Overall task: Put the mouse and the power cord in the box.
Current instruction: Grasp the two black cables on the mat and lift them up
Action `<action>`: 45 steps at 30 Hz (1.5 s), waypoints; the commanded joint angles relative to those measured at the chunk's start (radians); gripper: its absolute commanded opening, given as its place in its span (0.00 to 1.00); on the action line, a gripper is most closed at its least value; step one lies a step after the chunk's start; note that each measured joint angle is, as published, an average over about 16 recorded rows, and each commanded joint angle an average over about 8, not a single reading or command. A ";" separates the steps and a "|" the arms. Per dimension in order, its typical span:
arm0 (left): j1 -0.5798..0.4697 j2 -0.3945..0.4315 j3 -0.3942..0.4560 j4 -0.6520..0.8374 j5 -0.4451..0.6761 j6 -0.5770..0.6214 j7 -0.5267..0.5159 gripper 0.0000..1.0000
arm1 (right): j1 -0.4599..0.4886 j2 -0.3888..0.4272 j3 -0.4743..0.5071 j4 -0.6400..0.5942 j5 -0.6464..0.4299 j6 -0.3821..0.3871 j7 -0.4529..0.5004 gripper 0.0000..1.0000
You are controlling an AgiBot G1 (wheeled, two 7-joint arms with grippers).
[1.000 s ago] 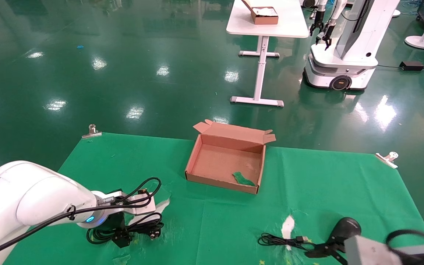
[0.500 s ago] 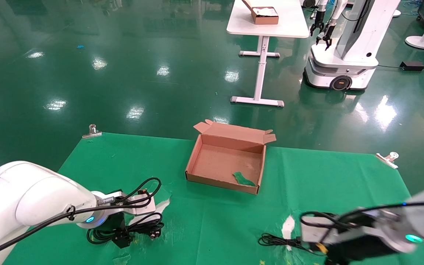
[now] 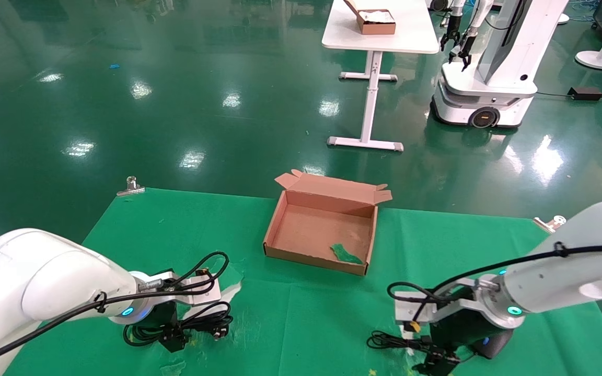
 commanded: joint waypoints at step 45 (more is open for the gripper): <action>0.000 0.000 0.000 0.000 0.000 -0.001 0.000 0.00 | 0.024 -0.052 -0.011 -0.117 -0.019 0.037 -0.042 0.00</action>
